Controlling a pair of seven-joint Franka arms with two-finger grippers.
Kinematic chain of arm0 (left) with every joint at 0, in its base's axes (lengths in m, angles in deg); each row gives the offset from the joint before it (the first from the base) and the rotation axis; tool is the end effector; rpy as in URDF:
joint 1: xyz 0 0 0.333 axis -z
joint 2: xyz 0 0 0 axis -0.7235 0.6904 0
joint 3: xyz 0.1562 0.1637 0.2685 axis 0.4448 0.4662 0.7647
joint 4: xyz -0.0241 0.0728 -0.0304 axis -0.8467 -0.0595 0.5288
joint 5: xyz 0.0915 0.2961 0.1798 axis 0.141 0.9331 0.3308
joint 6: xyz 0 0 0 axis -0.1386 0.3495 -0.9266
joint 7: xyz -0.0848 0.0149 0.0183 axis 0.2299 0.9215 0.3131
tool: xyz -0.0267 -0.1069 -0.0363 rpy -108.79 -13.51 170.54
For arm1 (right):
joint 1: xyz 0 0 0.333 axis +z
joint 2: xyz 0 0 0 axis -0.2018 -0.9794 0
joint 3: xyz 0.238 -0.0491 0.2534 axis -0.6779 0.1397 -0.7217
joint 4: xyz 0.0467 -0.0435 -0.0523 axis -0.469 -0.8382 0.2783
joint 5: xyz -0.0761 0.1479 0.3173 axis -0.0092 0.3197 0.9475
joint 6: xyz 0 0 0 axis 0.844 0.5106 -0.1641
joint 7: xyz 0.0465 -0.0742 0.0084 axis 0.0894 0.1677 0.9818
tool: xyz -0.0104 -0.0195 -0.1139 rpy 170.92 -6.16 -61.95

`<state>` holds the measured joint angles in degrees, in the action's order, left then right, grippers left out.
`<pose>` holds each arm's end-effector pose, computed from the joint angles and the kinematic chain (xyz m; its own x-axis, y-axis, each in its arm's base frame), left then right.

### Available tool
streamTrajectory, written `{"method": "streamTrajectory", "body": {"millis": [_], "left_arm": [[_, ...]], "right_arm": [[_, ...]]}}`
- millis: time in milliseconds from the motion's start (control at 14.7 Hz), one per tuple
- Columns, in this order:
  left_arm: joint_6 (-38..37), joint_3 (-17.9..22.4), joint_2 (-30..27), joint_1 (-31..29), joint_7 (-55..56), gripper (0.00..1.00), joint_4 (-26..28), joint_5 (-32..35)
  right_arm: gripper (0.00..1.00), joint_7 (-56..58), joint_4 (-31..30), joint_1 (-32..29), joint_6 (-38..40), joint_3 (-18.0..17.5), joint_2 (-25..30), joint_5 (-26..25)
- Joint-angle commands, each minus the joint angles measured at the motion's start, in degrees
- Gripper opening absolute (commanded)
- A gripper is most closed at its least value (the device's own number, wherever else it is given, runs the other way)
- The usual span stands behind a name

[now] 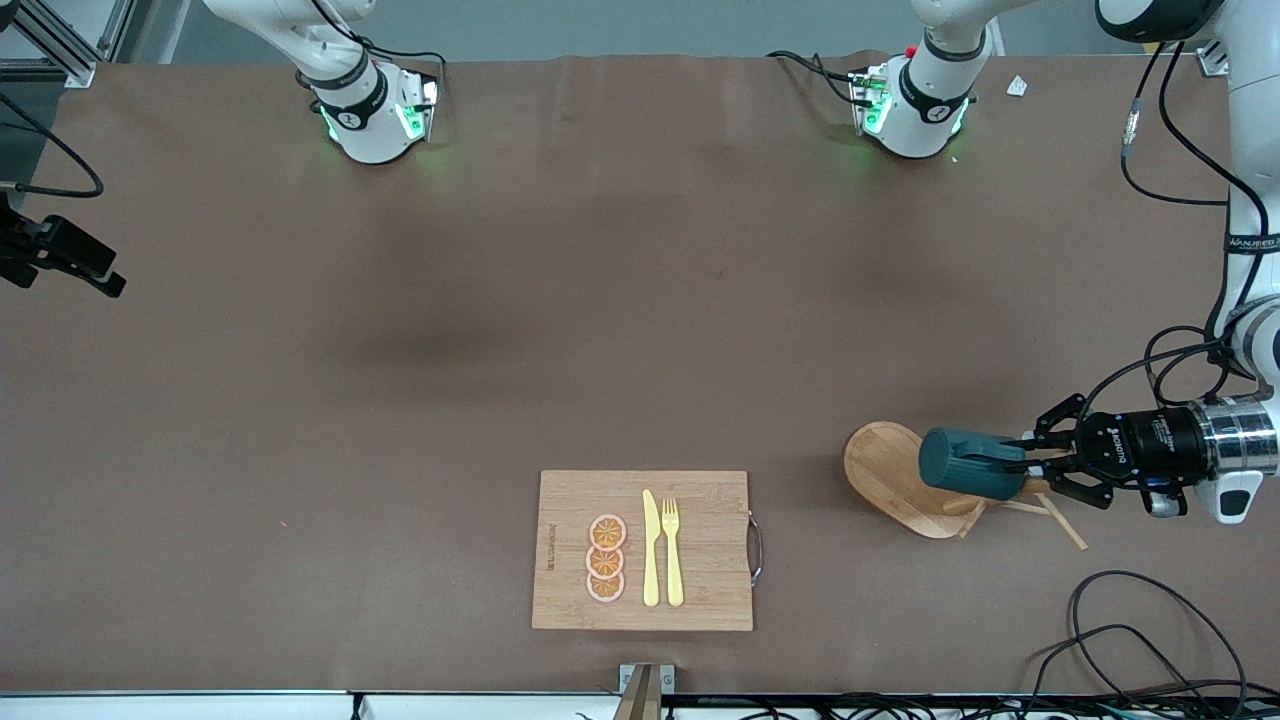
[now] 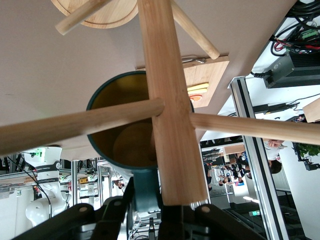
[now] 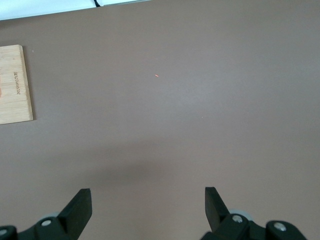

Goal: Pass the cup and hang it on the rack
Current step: 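Hang the mug handle onto a rack peg with the left gripper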

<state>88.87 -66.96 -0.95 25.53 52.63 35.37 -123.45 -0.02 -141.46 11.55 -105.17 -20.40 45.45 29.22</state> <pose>0.6977 0.0578 0.3975 0.1686 0.4109 -0.8960 0.9856 -0.0577 0.1590 0.5174 -0.0322 0.6673 0.9869 -0.1298 0.0961 -0.1302 -0.9915 -0.0019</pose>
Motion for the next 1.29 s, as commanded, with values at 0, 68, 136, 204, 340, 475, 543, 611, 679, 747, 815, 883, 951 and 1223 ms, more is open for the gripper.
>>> {"method": "streamTrajectory", "body": {"millis": [0,68,136,204,340,475,543,611,679,747,815,883,951,1223], "left_arm": [[-0.7,-0.2,0.6,-0.4,0.3,0.38,-1.3,-0.8],[-0.7,-0.2,0.6,-0.4,0.2,0.5,-1.3,-0.8],[-0.7,-0.3,0.5,-0.4,0.2,0.62,-1.3,-0.8],[-0.7,-0.3,0.3,-0.4,-0.2,0.79,-1.3,-0.8],[-0.8,-0.4,-0.1,-0.3,-0.3,1.0,-1.7,-0.8],[-1.3,-0.5,-0.5,-0.3,-0.3,1.0,-2.9,-0.2],[-1.4,-0.4,-1.5,0.0,-0.3,1.0,-2.8,-0.1],[-1.5,-0.6,-2.8,0.2,-0.3,1.0,-2.8,0.5],[-1.5,-1.4,-3.7,0.3,-0.3,1.0,-2.8,2.5],[-1.8,-2.5,-4.9,0.5,-0.4,1.0,-2.8,4.0],[-1.8,-4.1,-6.5,0.8,-0.5,1.0,-2.8,6.8],[-1.8,-5.2,-7.3,1.6,-0.6,1.0,-3.0,10.5],[-1.7,-6.2,-7.9,2.4,-0.7,1.0,-3.1,13.8],[-1.7,-12.3,-11.7,2.8,-6.4,1.0,-4.1,27.8]], "right_arm": [[1.0,-0.2,-0.6,-0.1,-0.2,-0.1,0.9,-0.3],[1.0,-0.2,-0.6,-0.1,-0.2,-0.1,0.9,-0.3],[1.0,-0.2,-0.6,-0.1,-0.2,-0.1,0.9,-0.3],[1.0,-0.2,-0.6,-0.1,-0.2,-0.1,0.8,-0.3],[1.0,-0.2,-0.6,-0.1,-0.2,-0.1,0.8,-0.3],[1.0,-0.2,-0.6,-0.1,-0.2,-0.1,0.8,-0.3],[1.0,-0.3,-0.6,-0.1,-0.2,-0.1,0.8,-0.2],[1.0,-0.3,-0.6,-0.1,-0.2,-0.1,0.8,-0.3],[1.0,-0.2,-0.6,-0.1,-0.2,-0.1,0.9,-0.3],[1.0,-0.3,-0.6,-0.1,-0.2,-0.1,0.9,-0.3],[1.0,-0.2,-0.6,-0.1,-0.2,-0.1,0.8,-0.2],[1.0,-0.2,-0.6,-0.1,-0.2,-0.1,0.9,-0.2],[1.0,-0.2,-0.6,-0.1,-0.2,-0.1,0.9,-0.3],[1.0,-0.3,-0.6,-0.1,-0.3,-0.1,0.9,-0.3]]}}
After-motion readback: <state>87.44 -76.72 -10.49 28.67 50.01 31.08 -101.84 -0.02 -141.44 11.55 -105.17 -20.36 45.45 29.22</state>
